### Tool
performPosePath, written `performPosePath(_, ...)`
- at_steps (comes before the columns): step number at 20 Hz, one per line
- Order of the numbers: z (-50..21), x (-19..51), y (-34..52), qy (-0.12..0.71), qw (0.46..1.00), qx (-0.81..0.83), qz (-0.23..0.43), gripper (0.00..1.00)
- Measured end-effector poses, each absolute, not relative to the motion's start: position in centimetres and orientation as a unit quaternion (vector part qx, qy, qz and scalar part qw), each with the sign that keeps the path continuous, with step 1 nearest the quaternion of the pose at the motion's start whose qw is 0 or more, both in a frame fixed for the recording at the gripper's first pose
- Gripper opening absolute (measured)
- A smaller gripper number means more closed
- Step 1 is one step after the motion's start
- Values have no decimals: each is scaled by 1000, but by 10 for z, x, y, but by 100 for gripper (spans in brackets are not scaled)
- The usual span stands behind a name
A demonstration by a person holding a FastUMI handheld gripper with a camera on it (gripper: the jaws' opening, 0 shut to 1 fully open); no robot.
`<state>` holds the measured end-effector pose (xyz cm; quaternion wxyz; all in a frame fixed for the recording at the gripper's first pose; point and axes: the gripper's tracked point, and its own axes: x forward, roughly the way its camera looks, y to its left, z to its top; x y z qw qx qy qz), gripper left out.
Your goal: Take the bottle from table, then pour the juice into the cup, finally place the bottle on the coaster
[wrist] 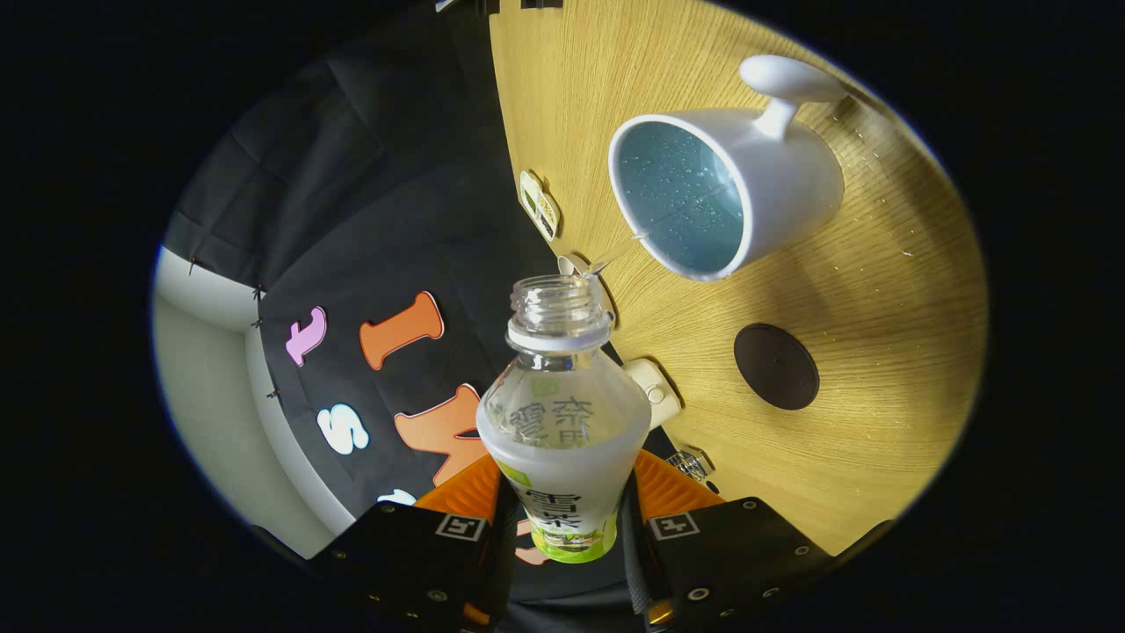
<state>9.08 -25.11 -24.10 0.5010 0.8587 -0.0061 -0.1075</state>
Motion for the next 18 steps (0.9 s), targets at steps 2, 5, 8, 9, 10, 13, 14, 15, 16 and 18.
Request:
performPosePath(2, -235, 100, -251, -7, 497, 861, -108, 52)
performPosePath(5, -233, 101, -252, -11, 491, 865, -108, 53)
performPosePath(8, -229, 100, -251, -11, 488, 866, -106, 53)
performPosePath(9, -228, 100, -251, -12, 487, 867, -105, 53)
performPosePath(10, -227, 100, -250, -12, 485, 868, -106, 53)
performPosePath(13, -226, 99, -254, -16, 479, 872, -106, 53)
performPosePath(14, -223, 100, -253, -18, 477, 873, -105, 53)
performPosePath(15, -221, 99, -255, -21, 473, 875, -103, 52)
performPosePath(16, -220, 100, -255, -22, 471, 876, -101, 53)
performPosePath(18, -222, 101, -254, -20, 468, 877, -104, 53)
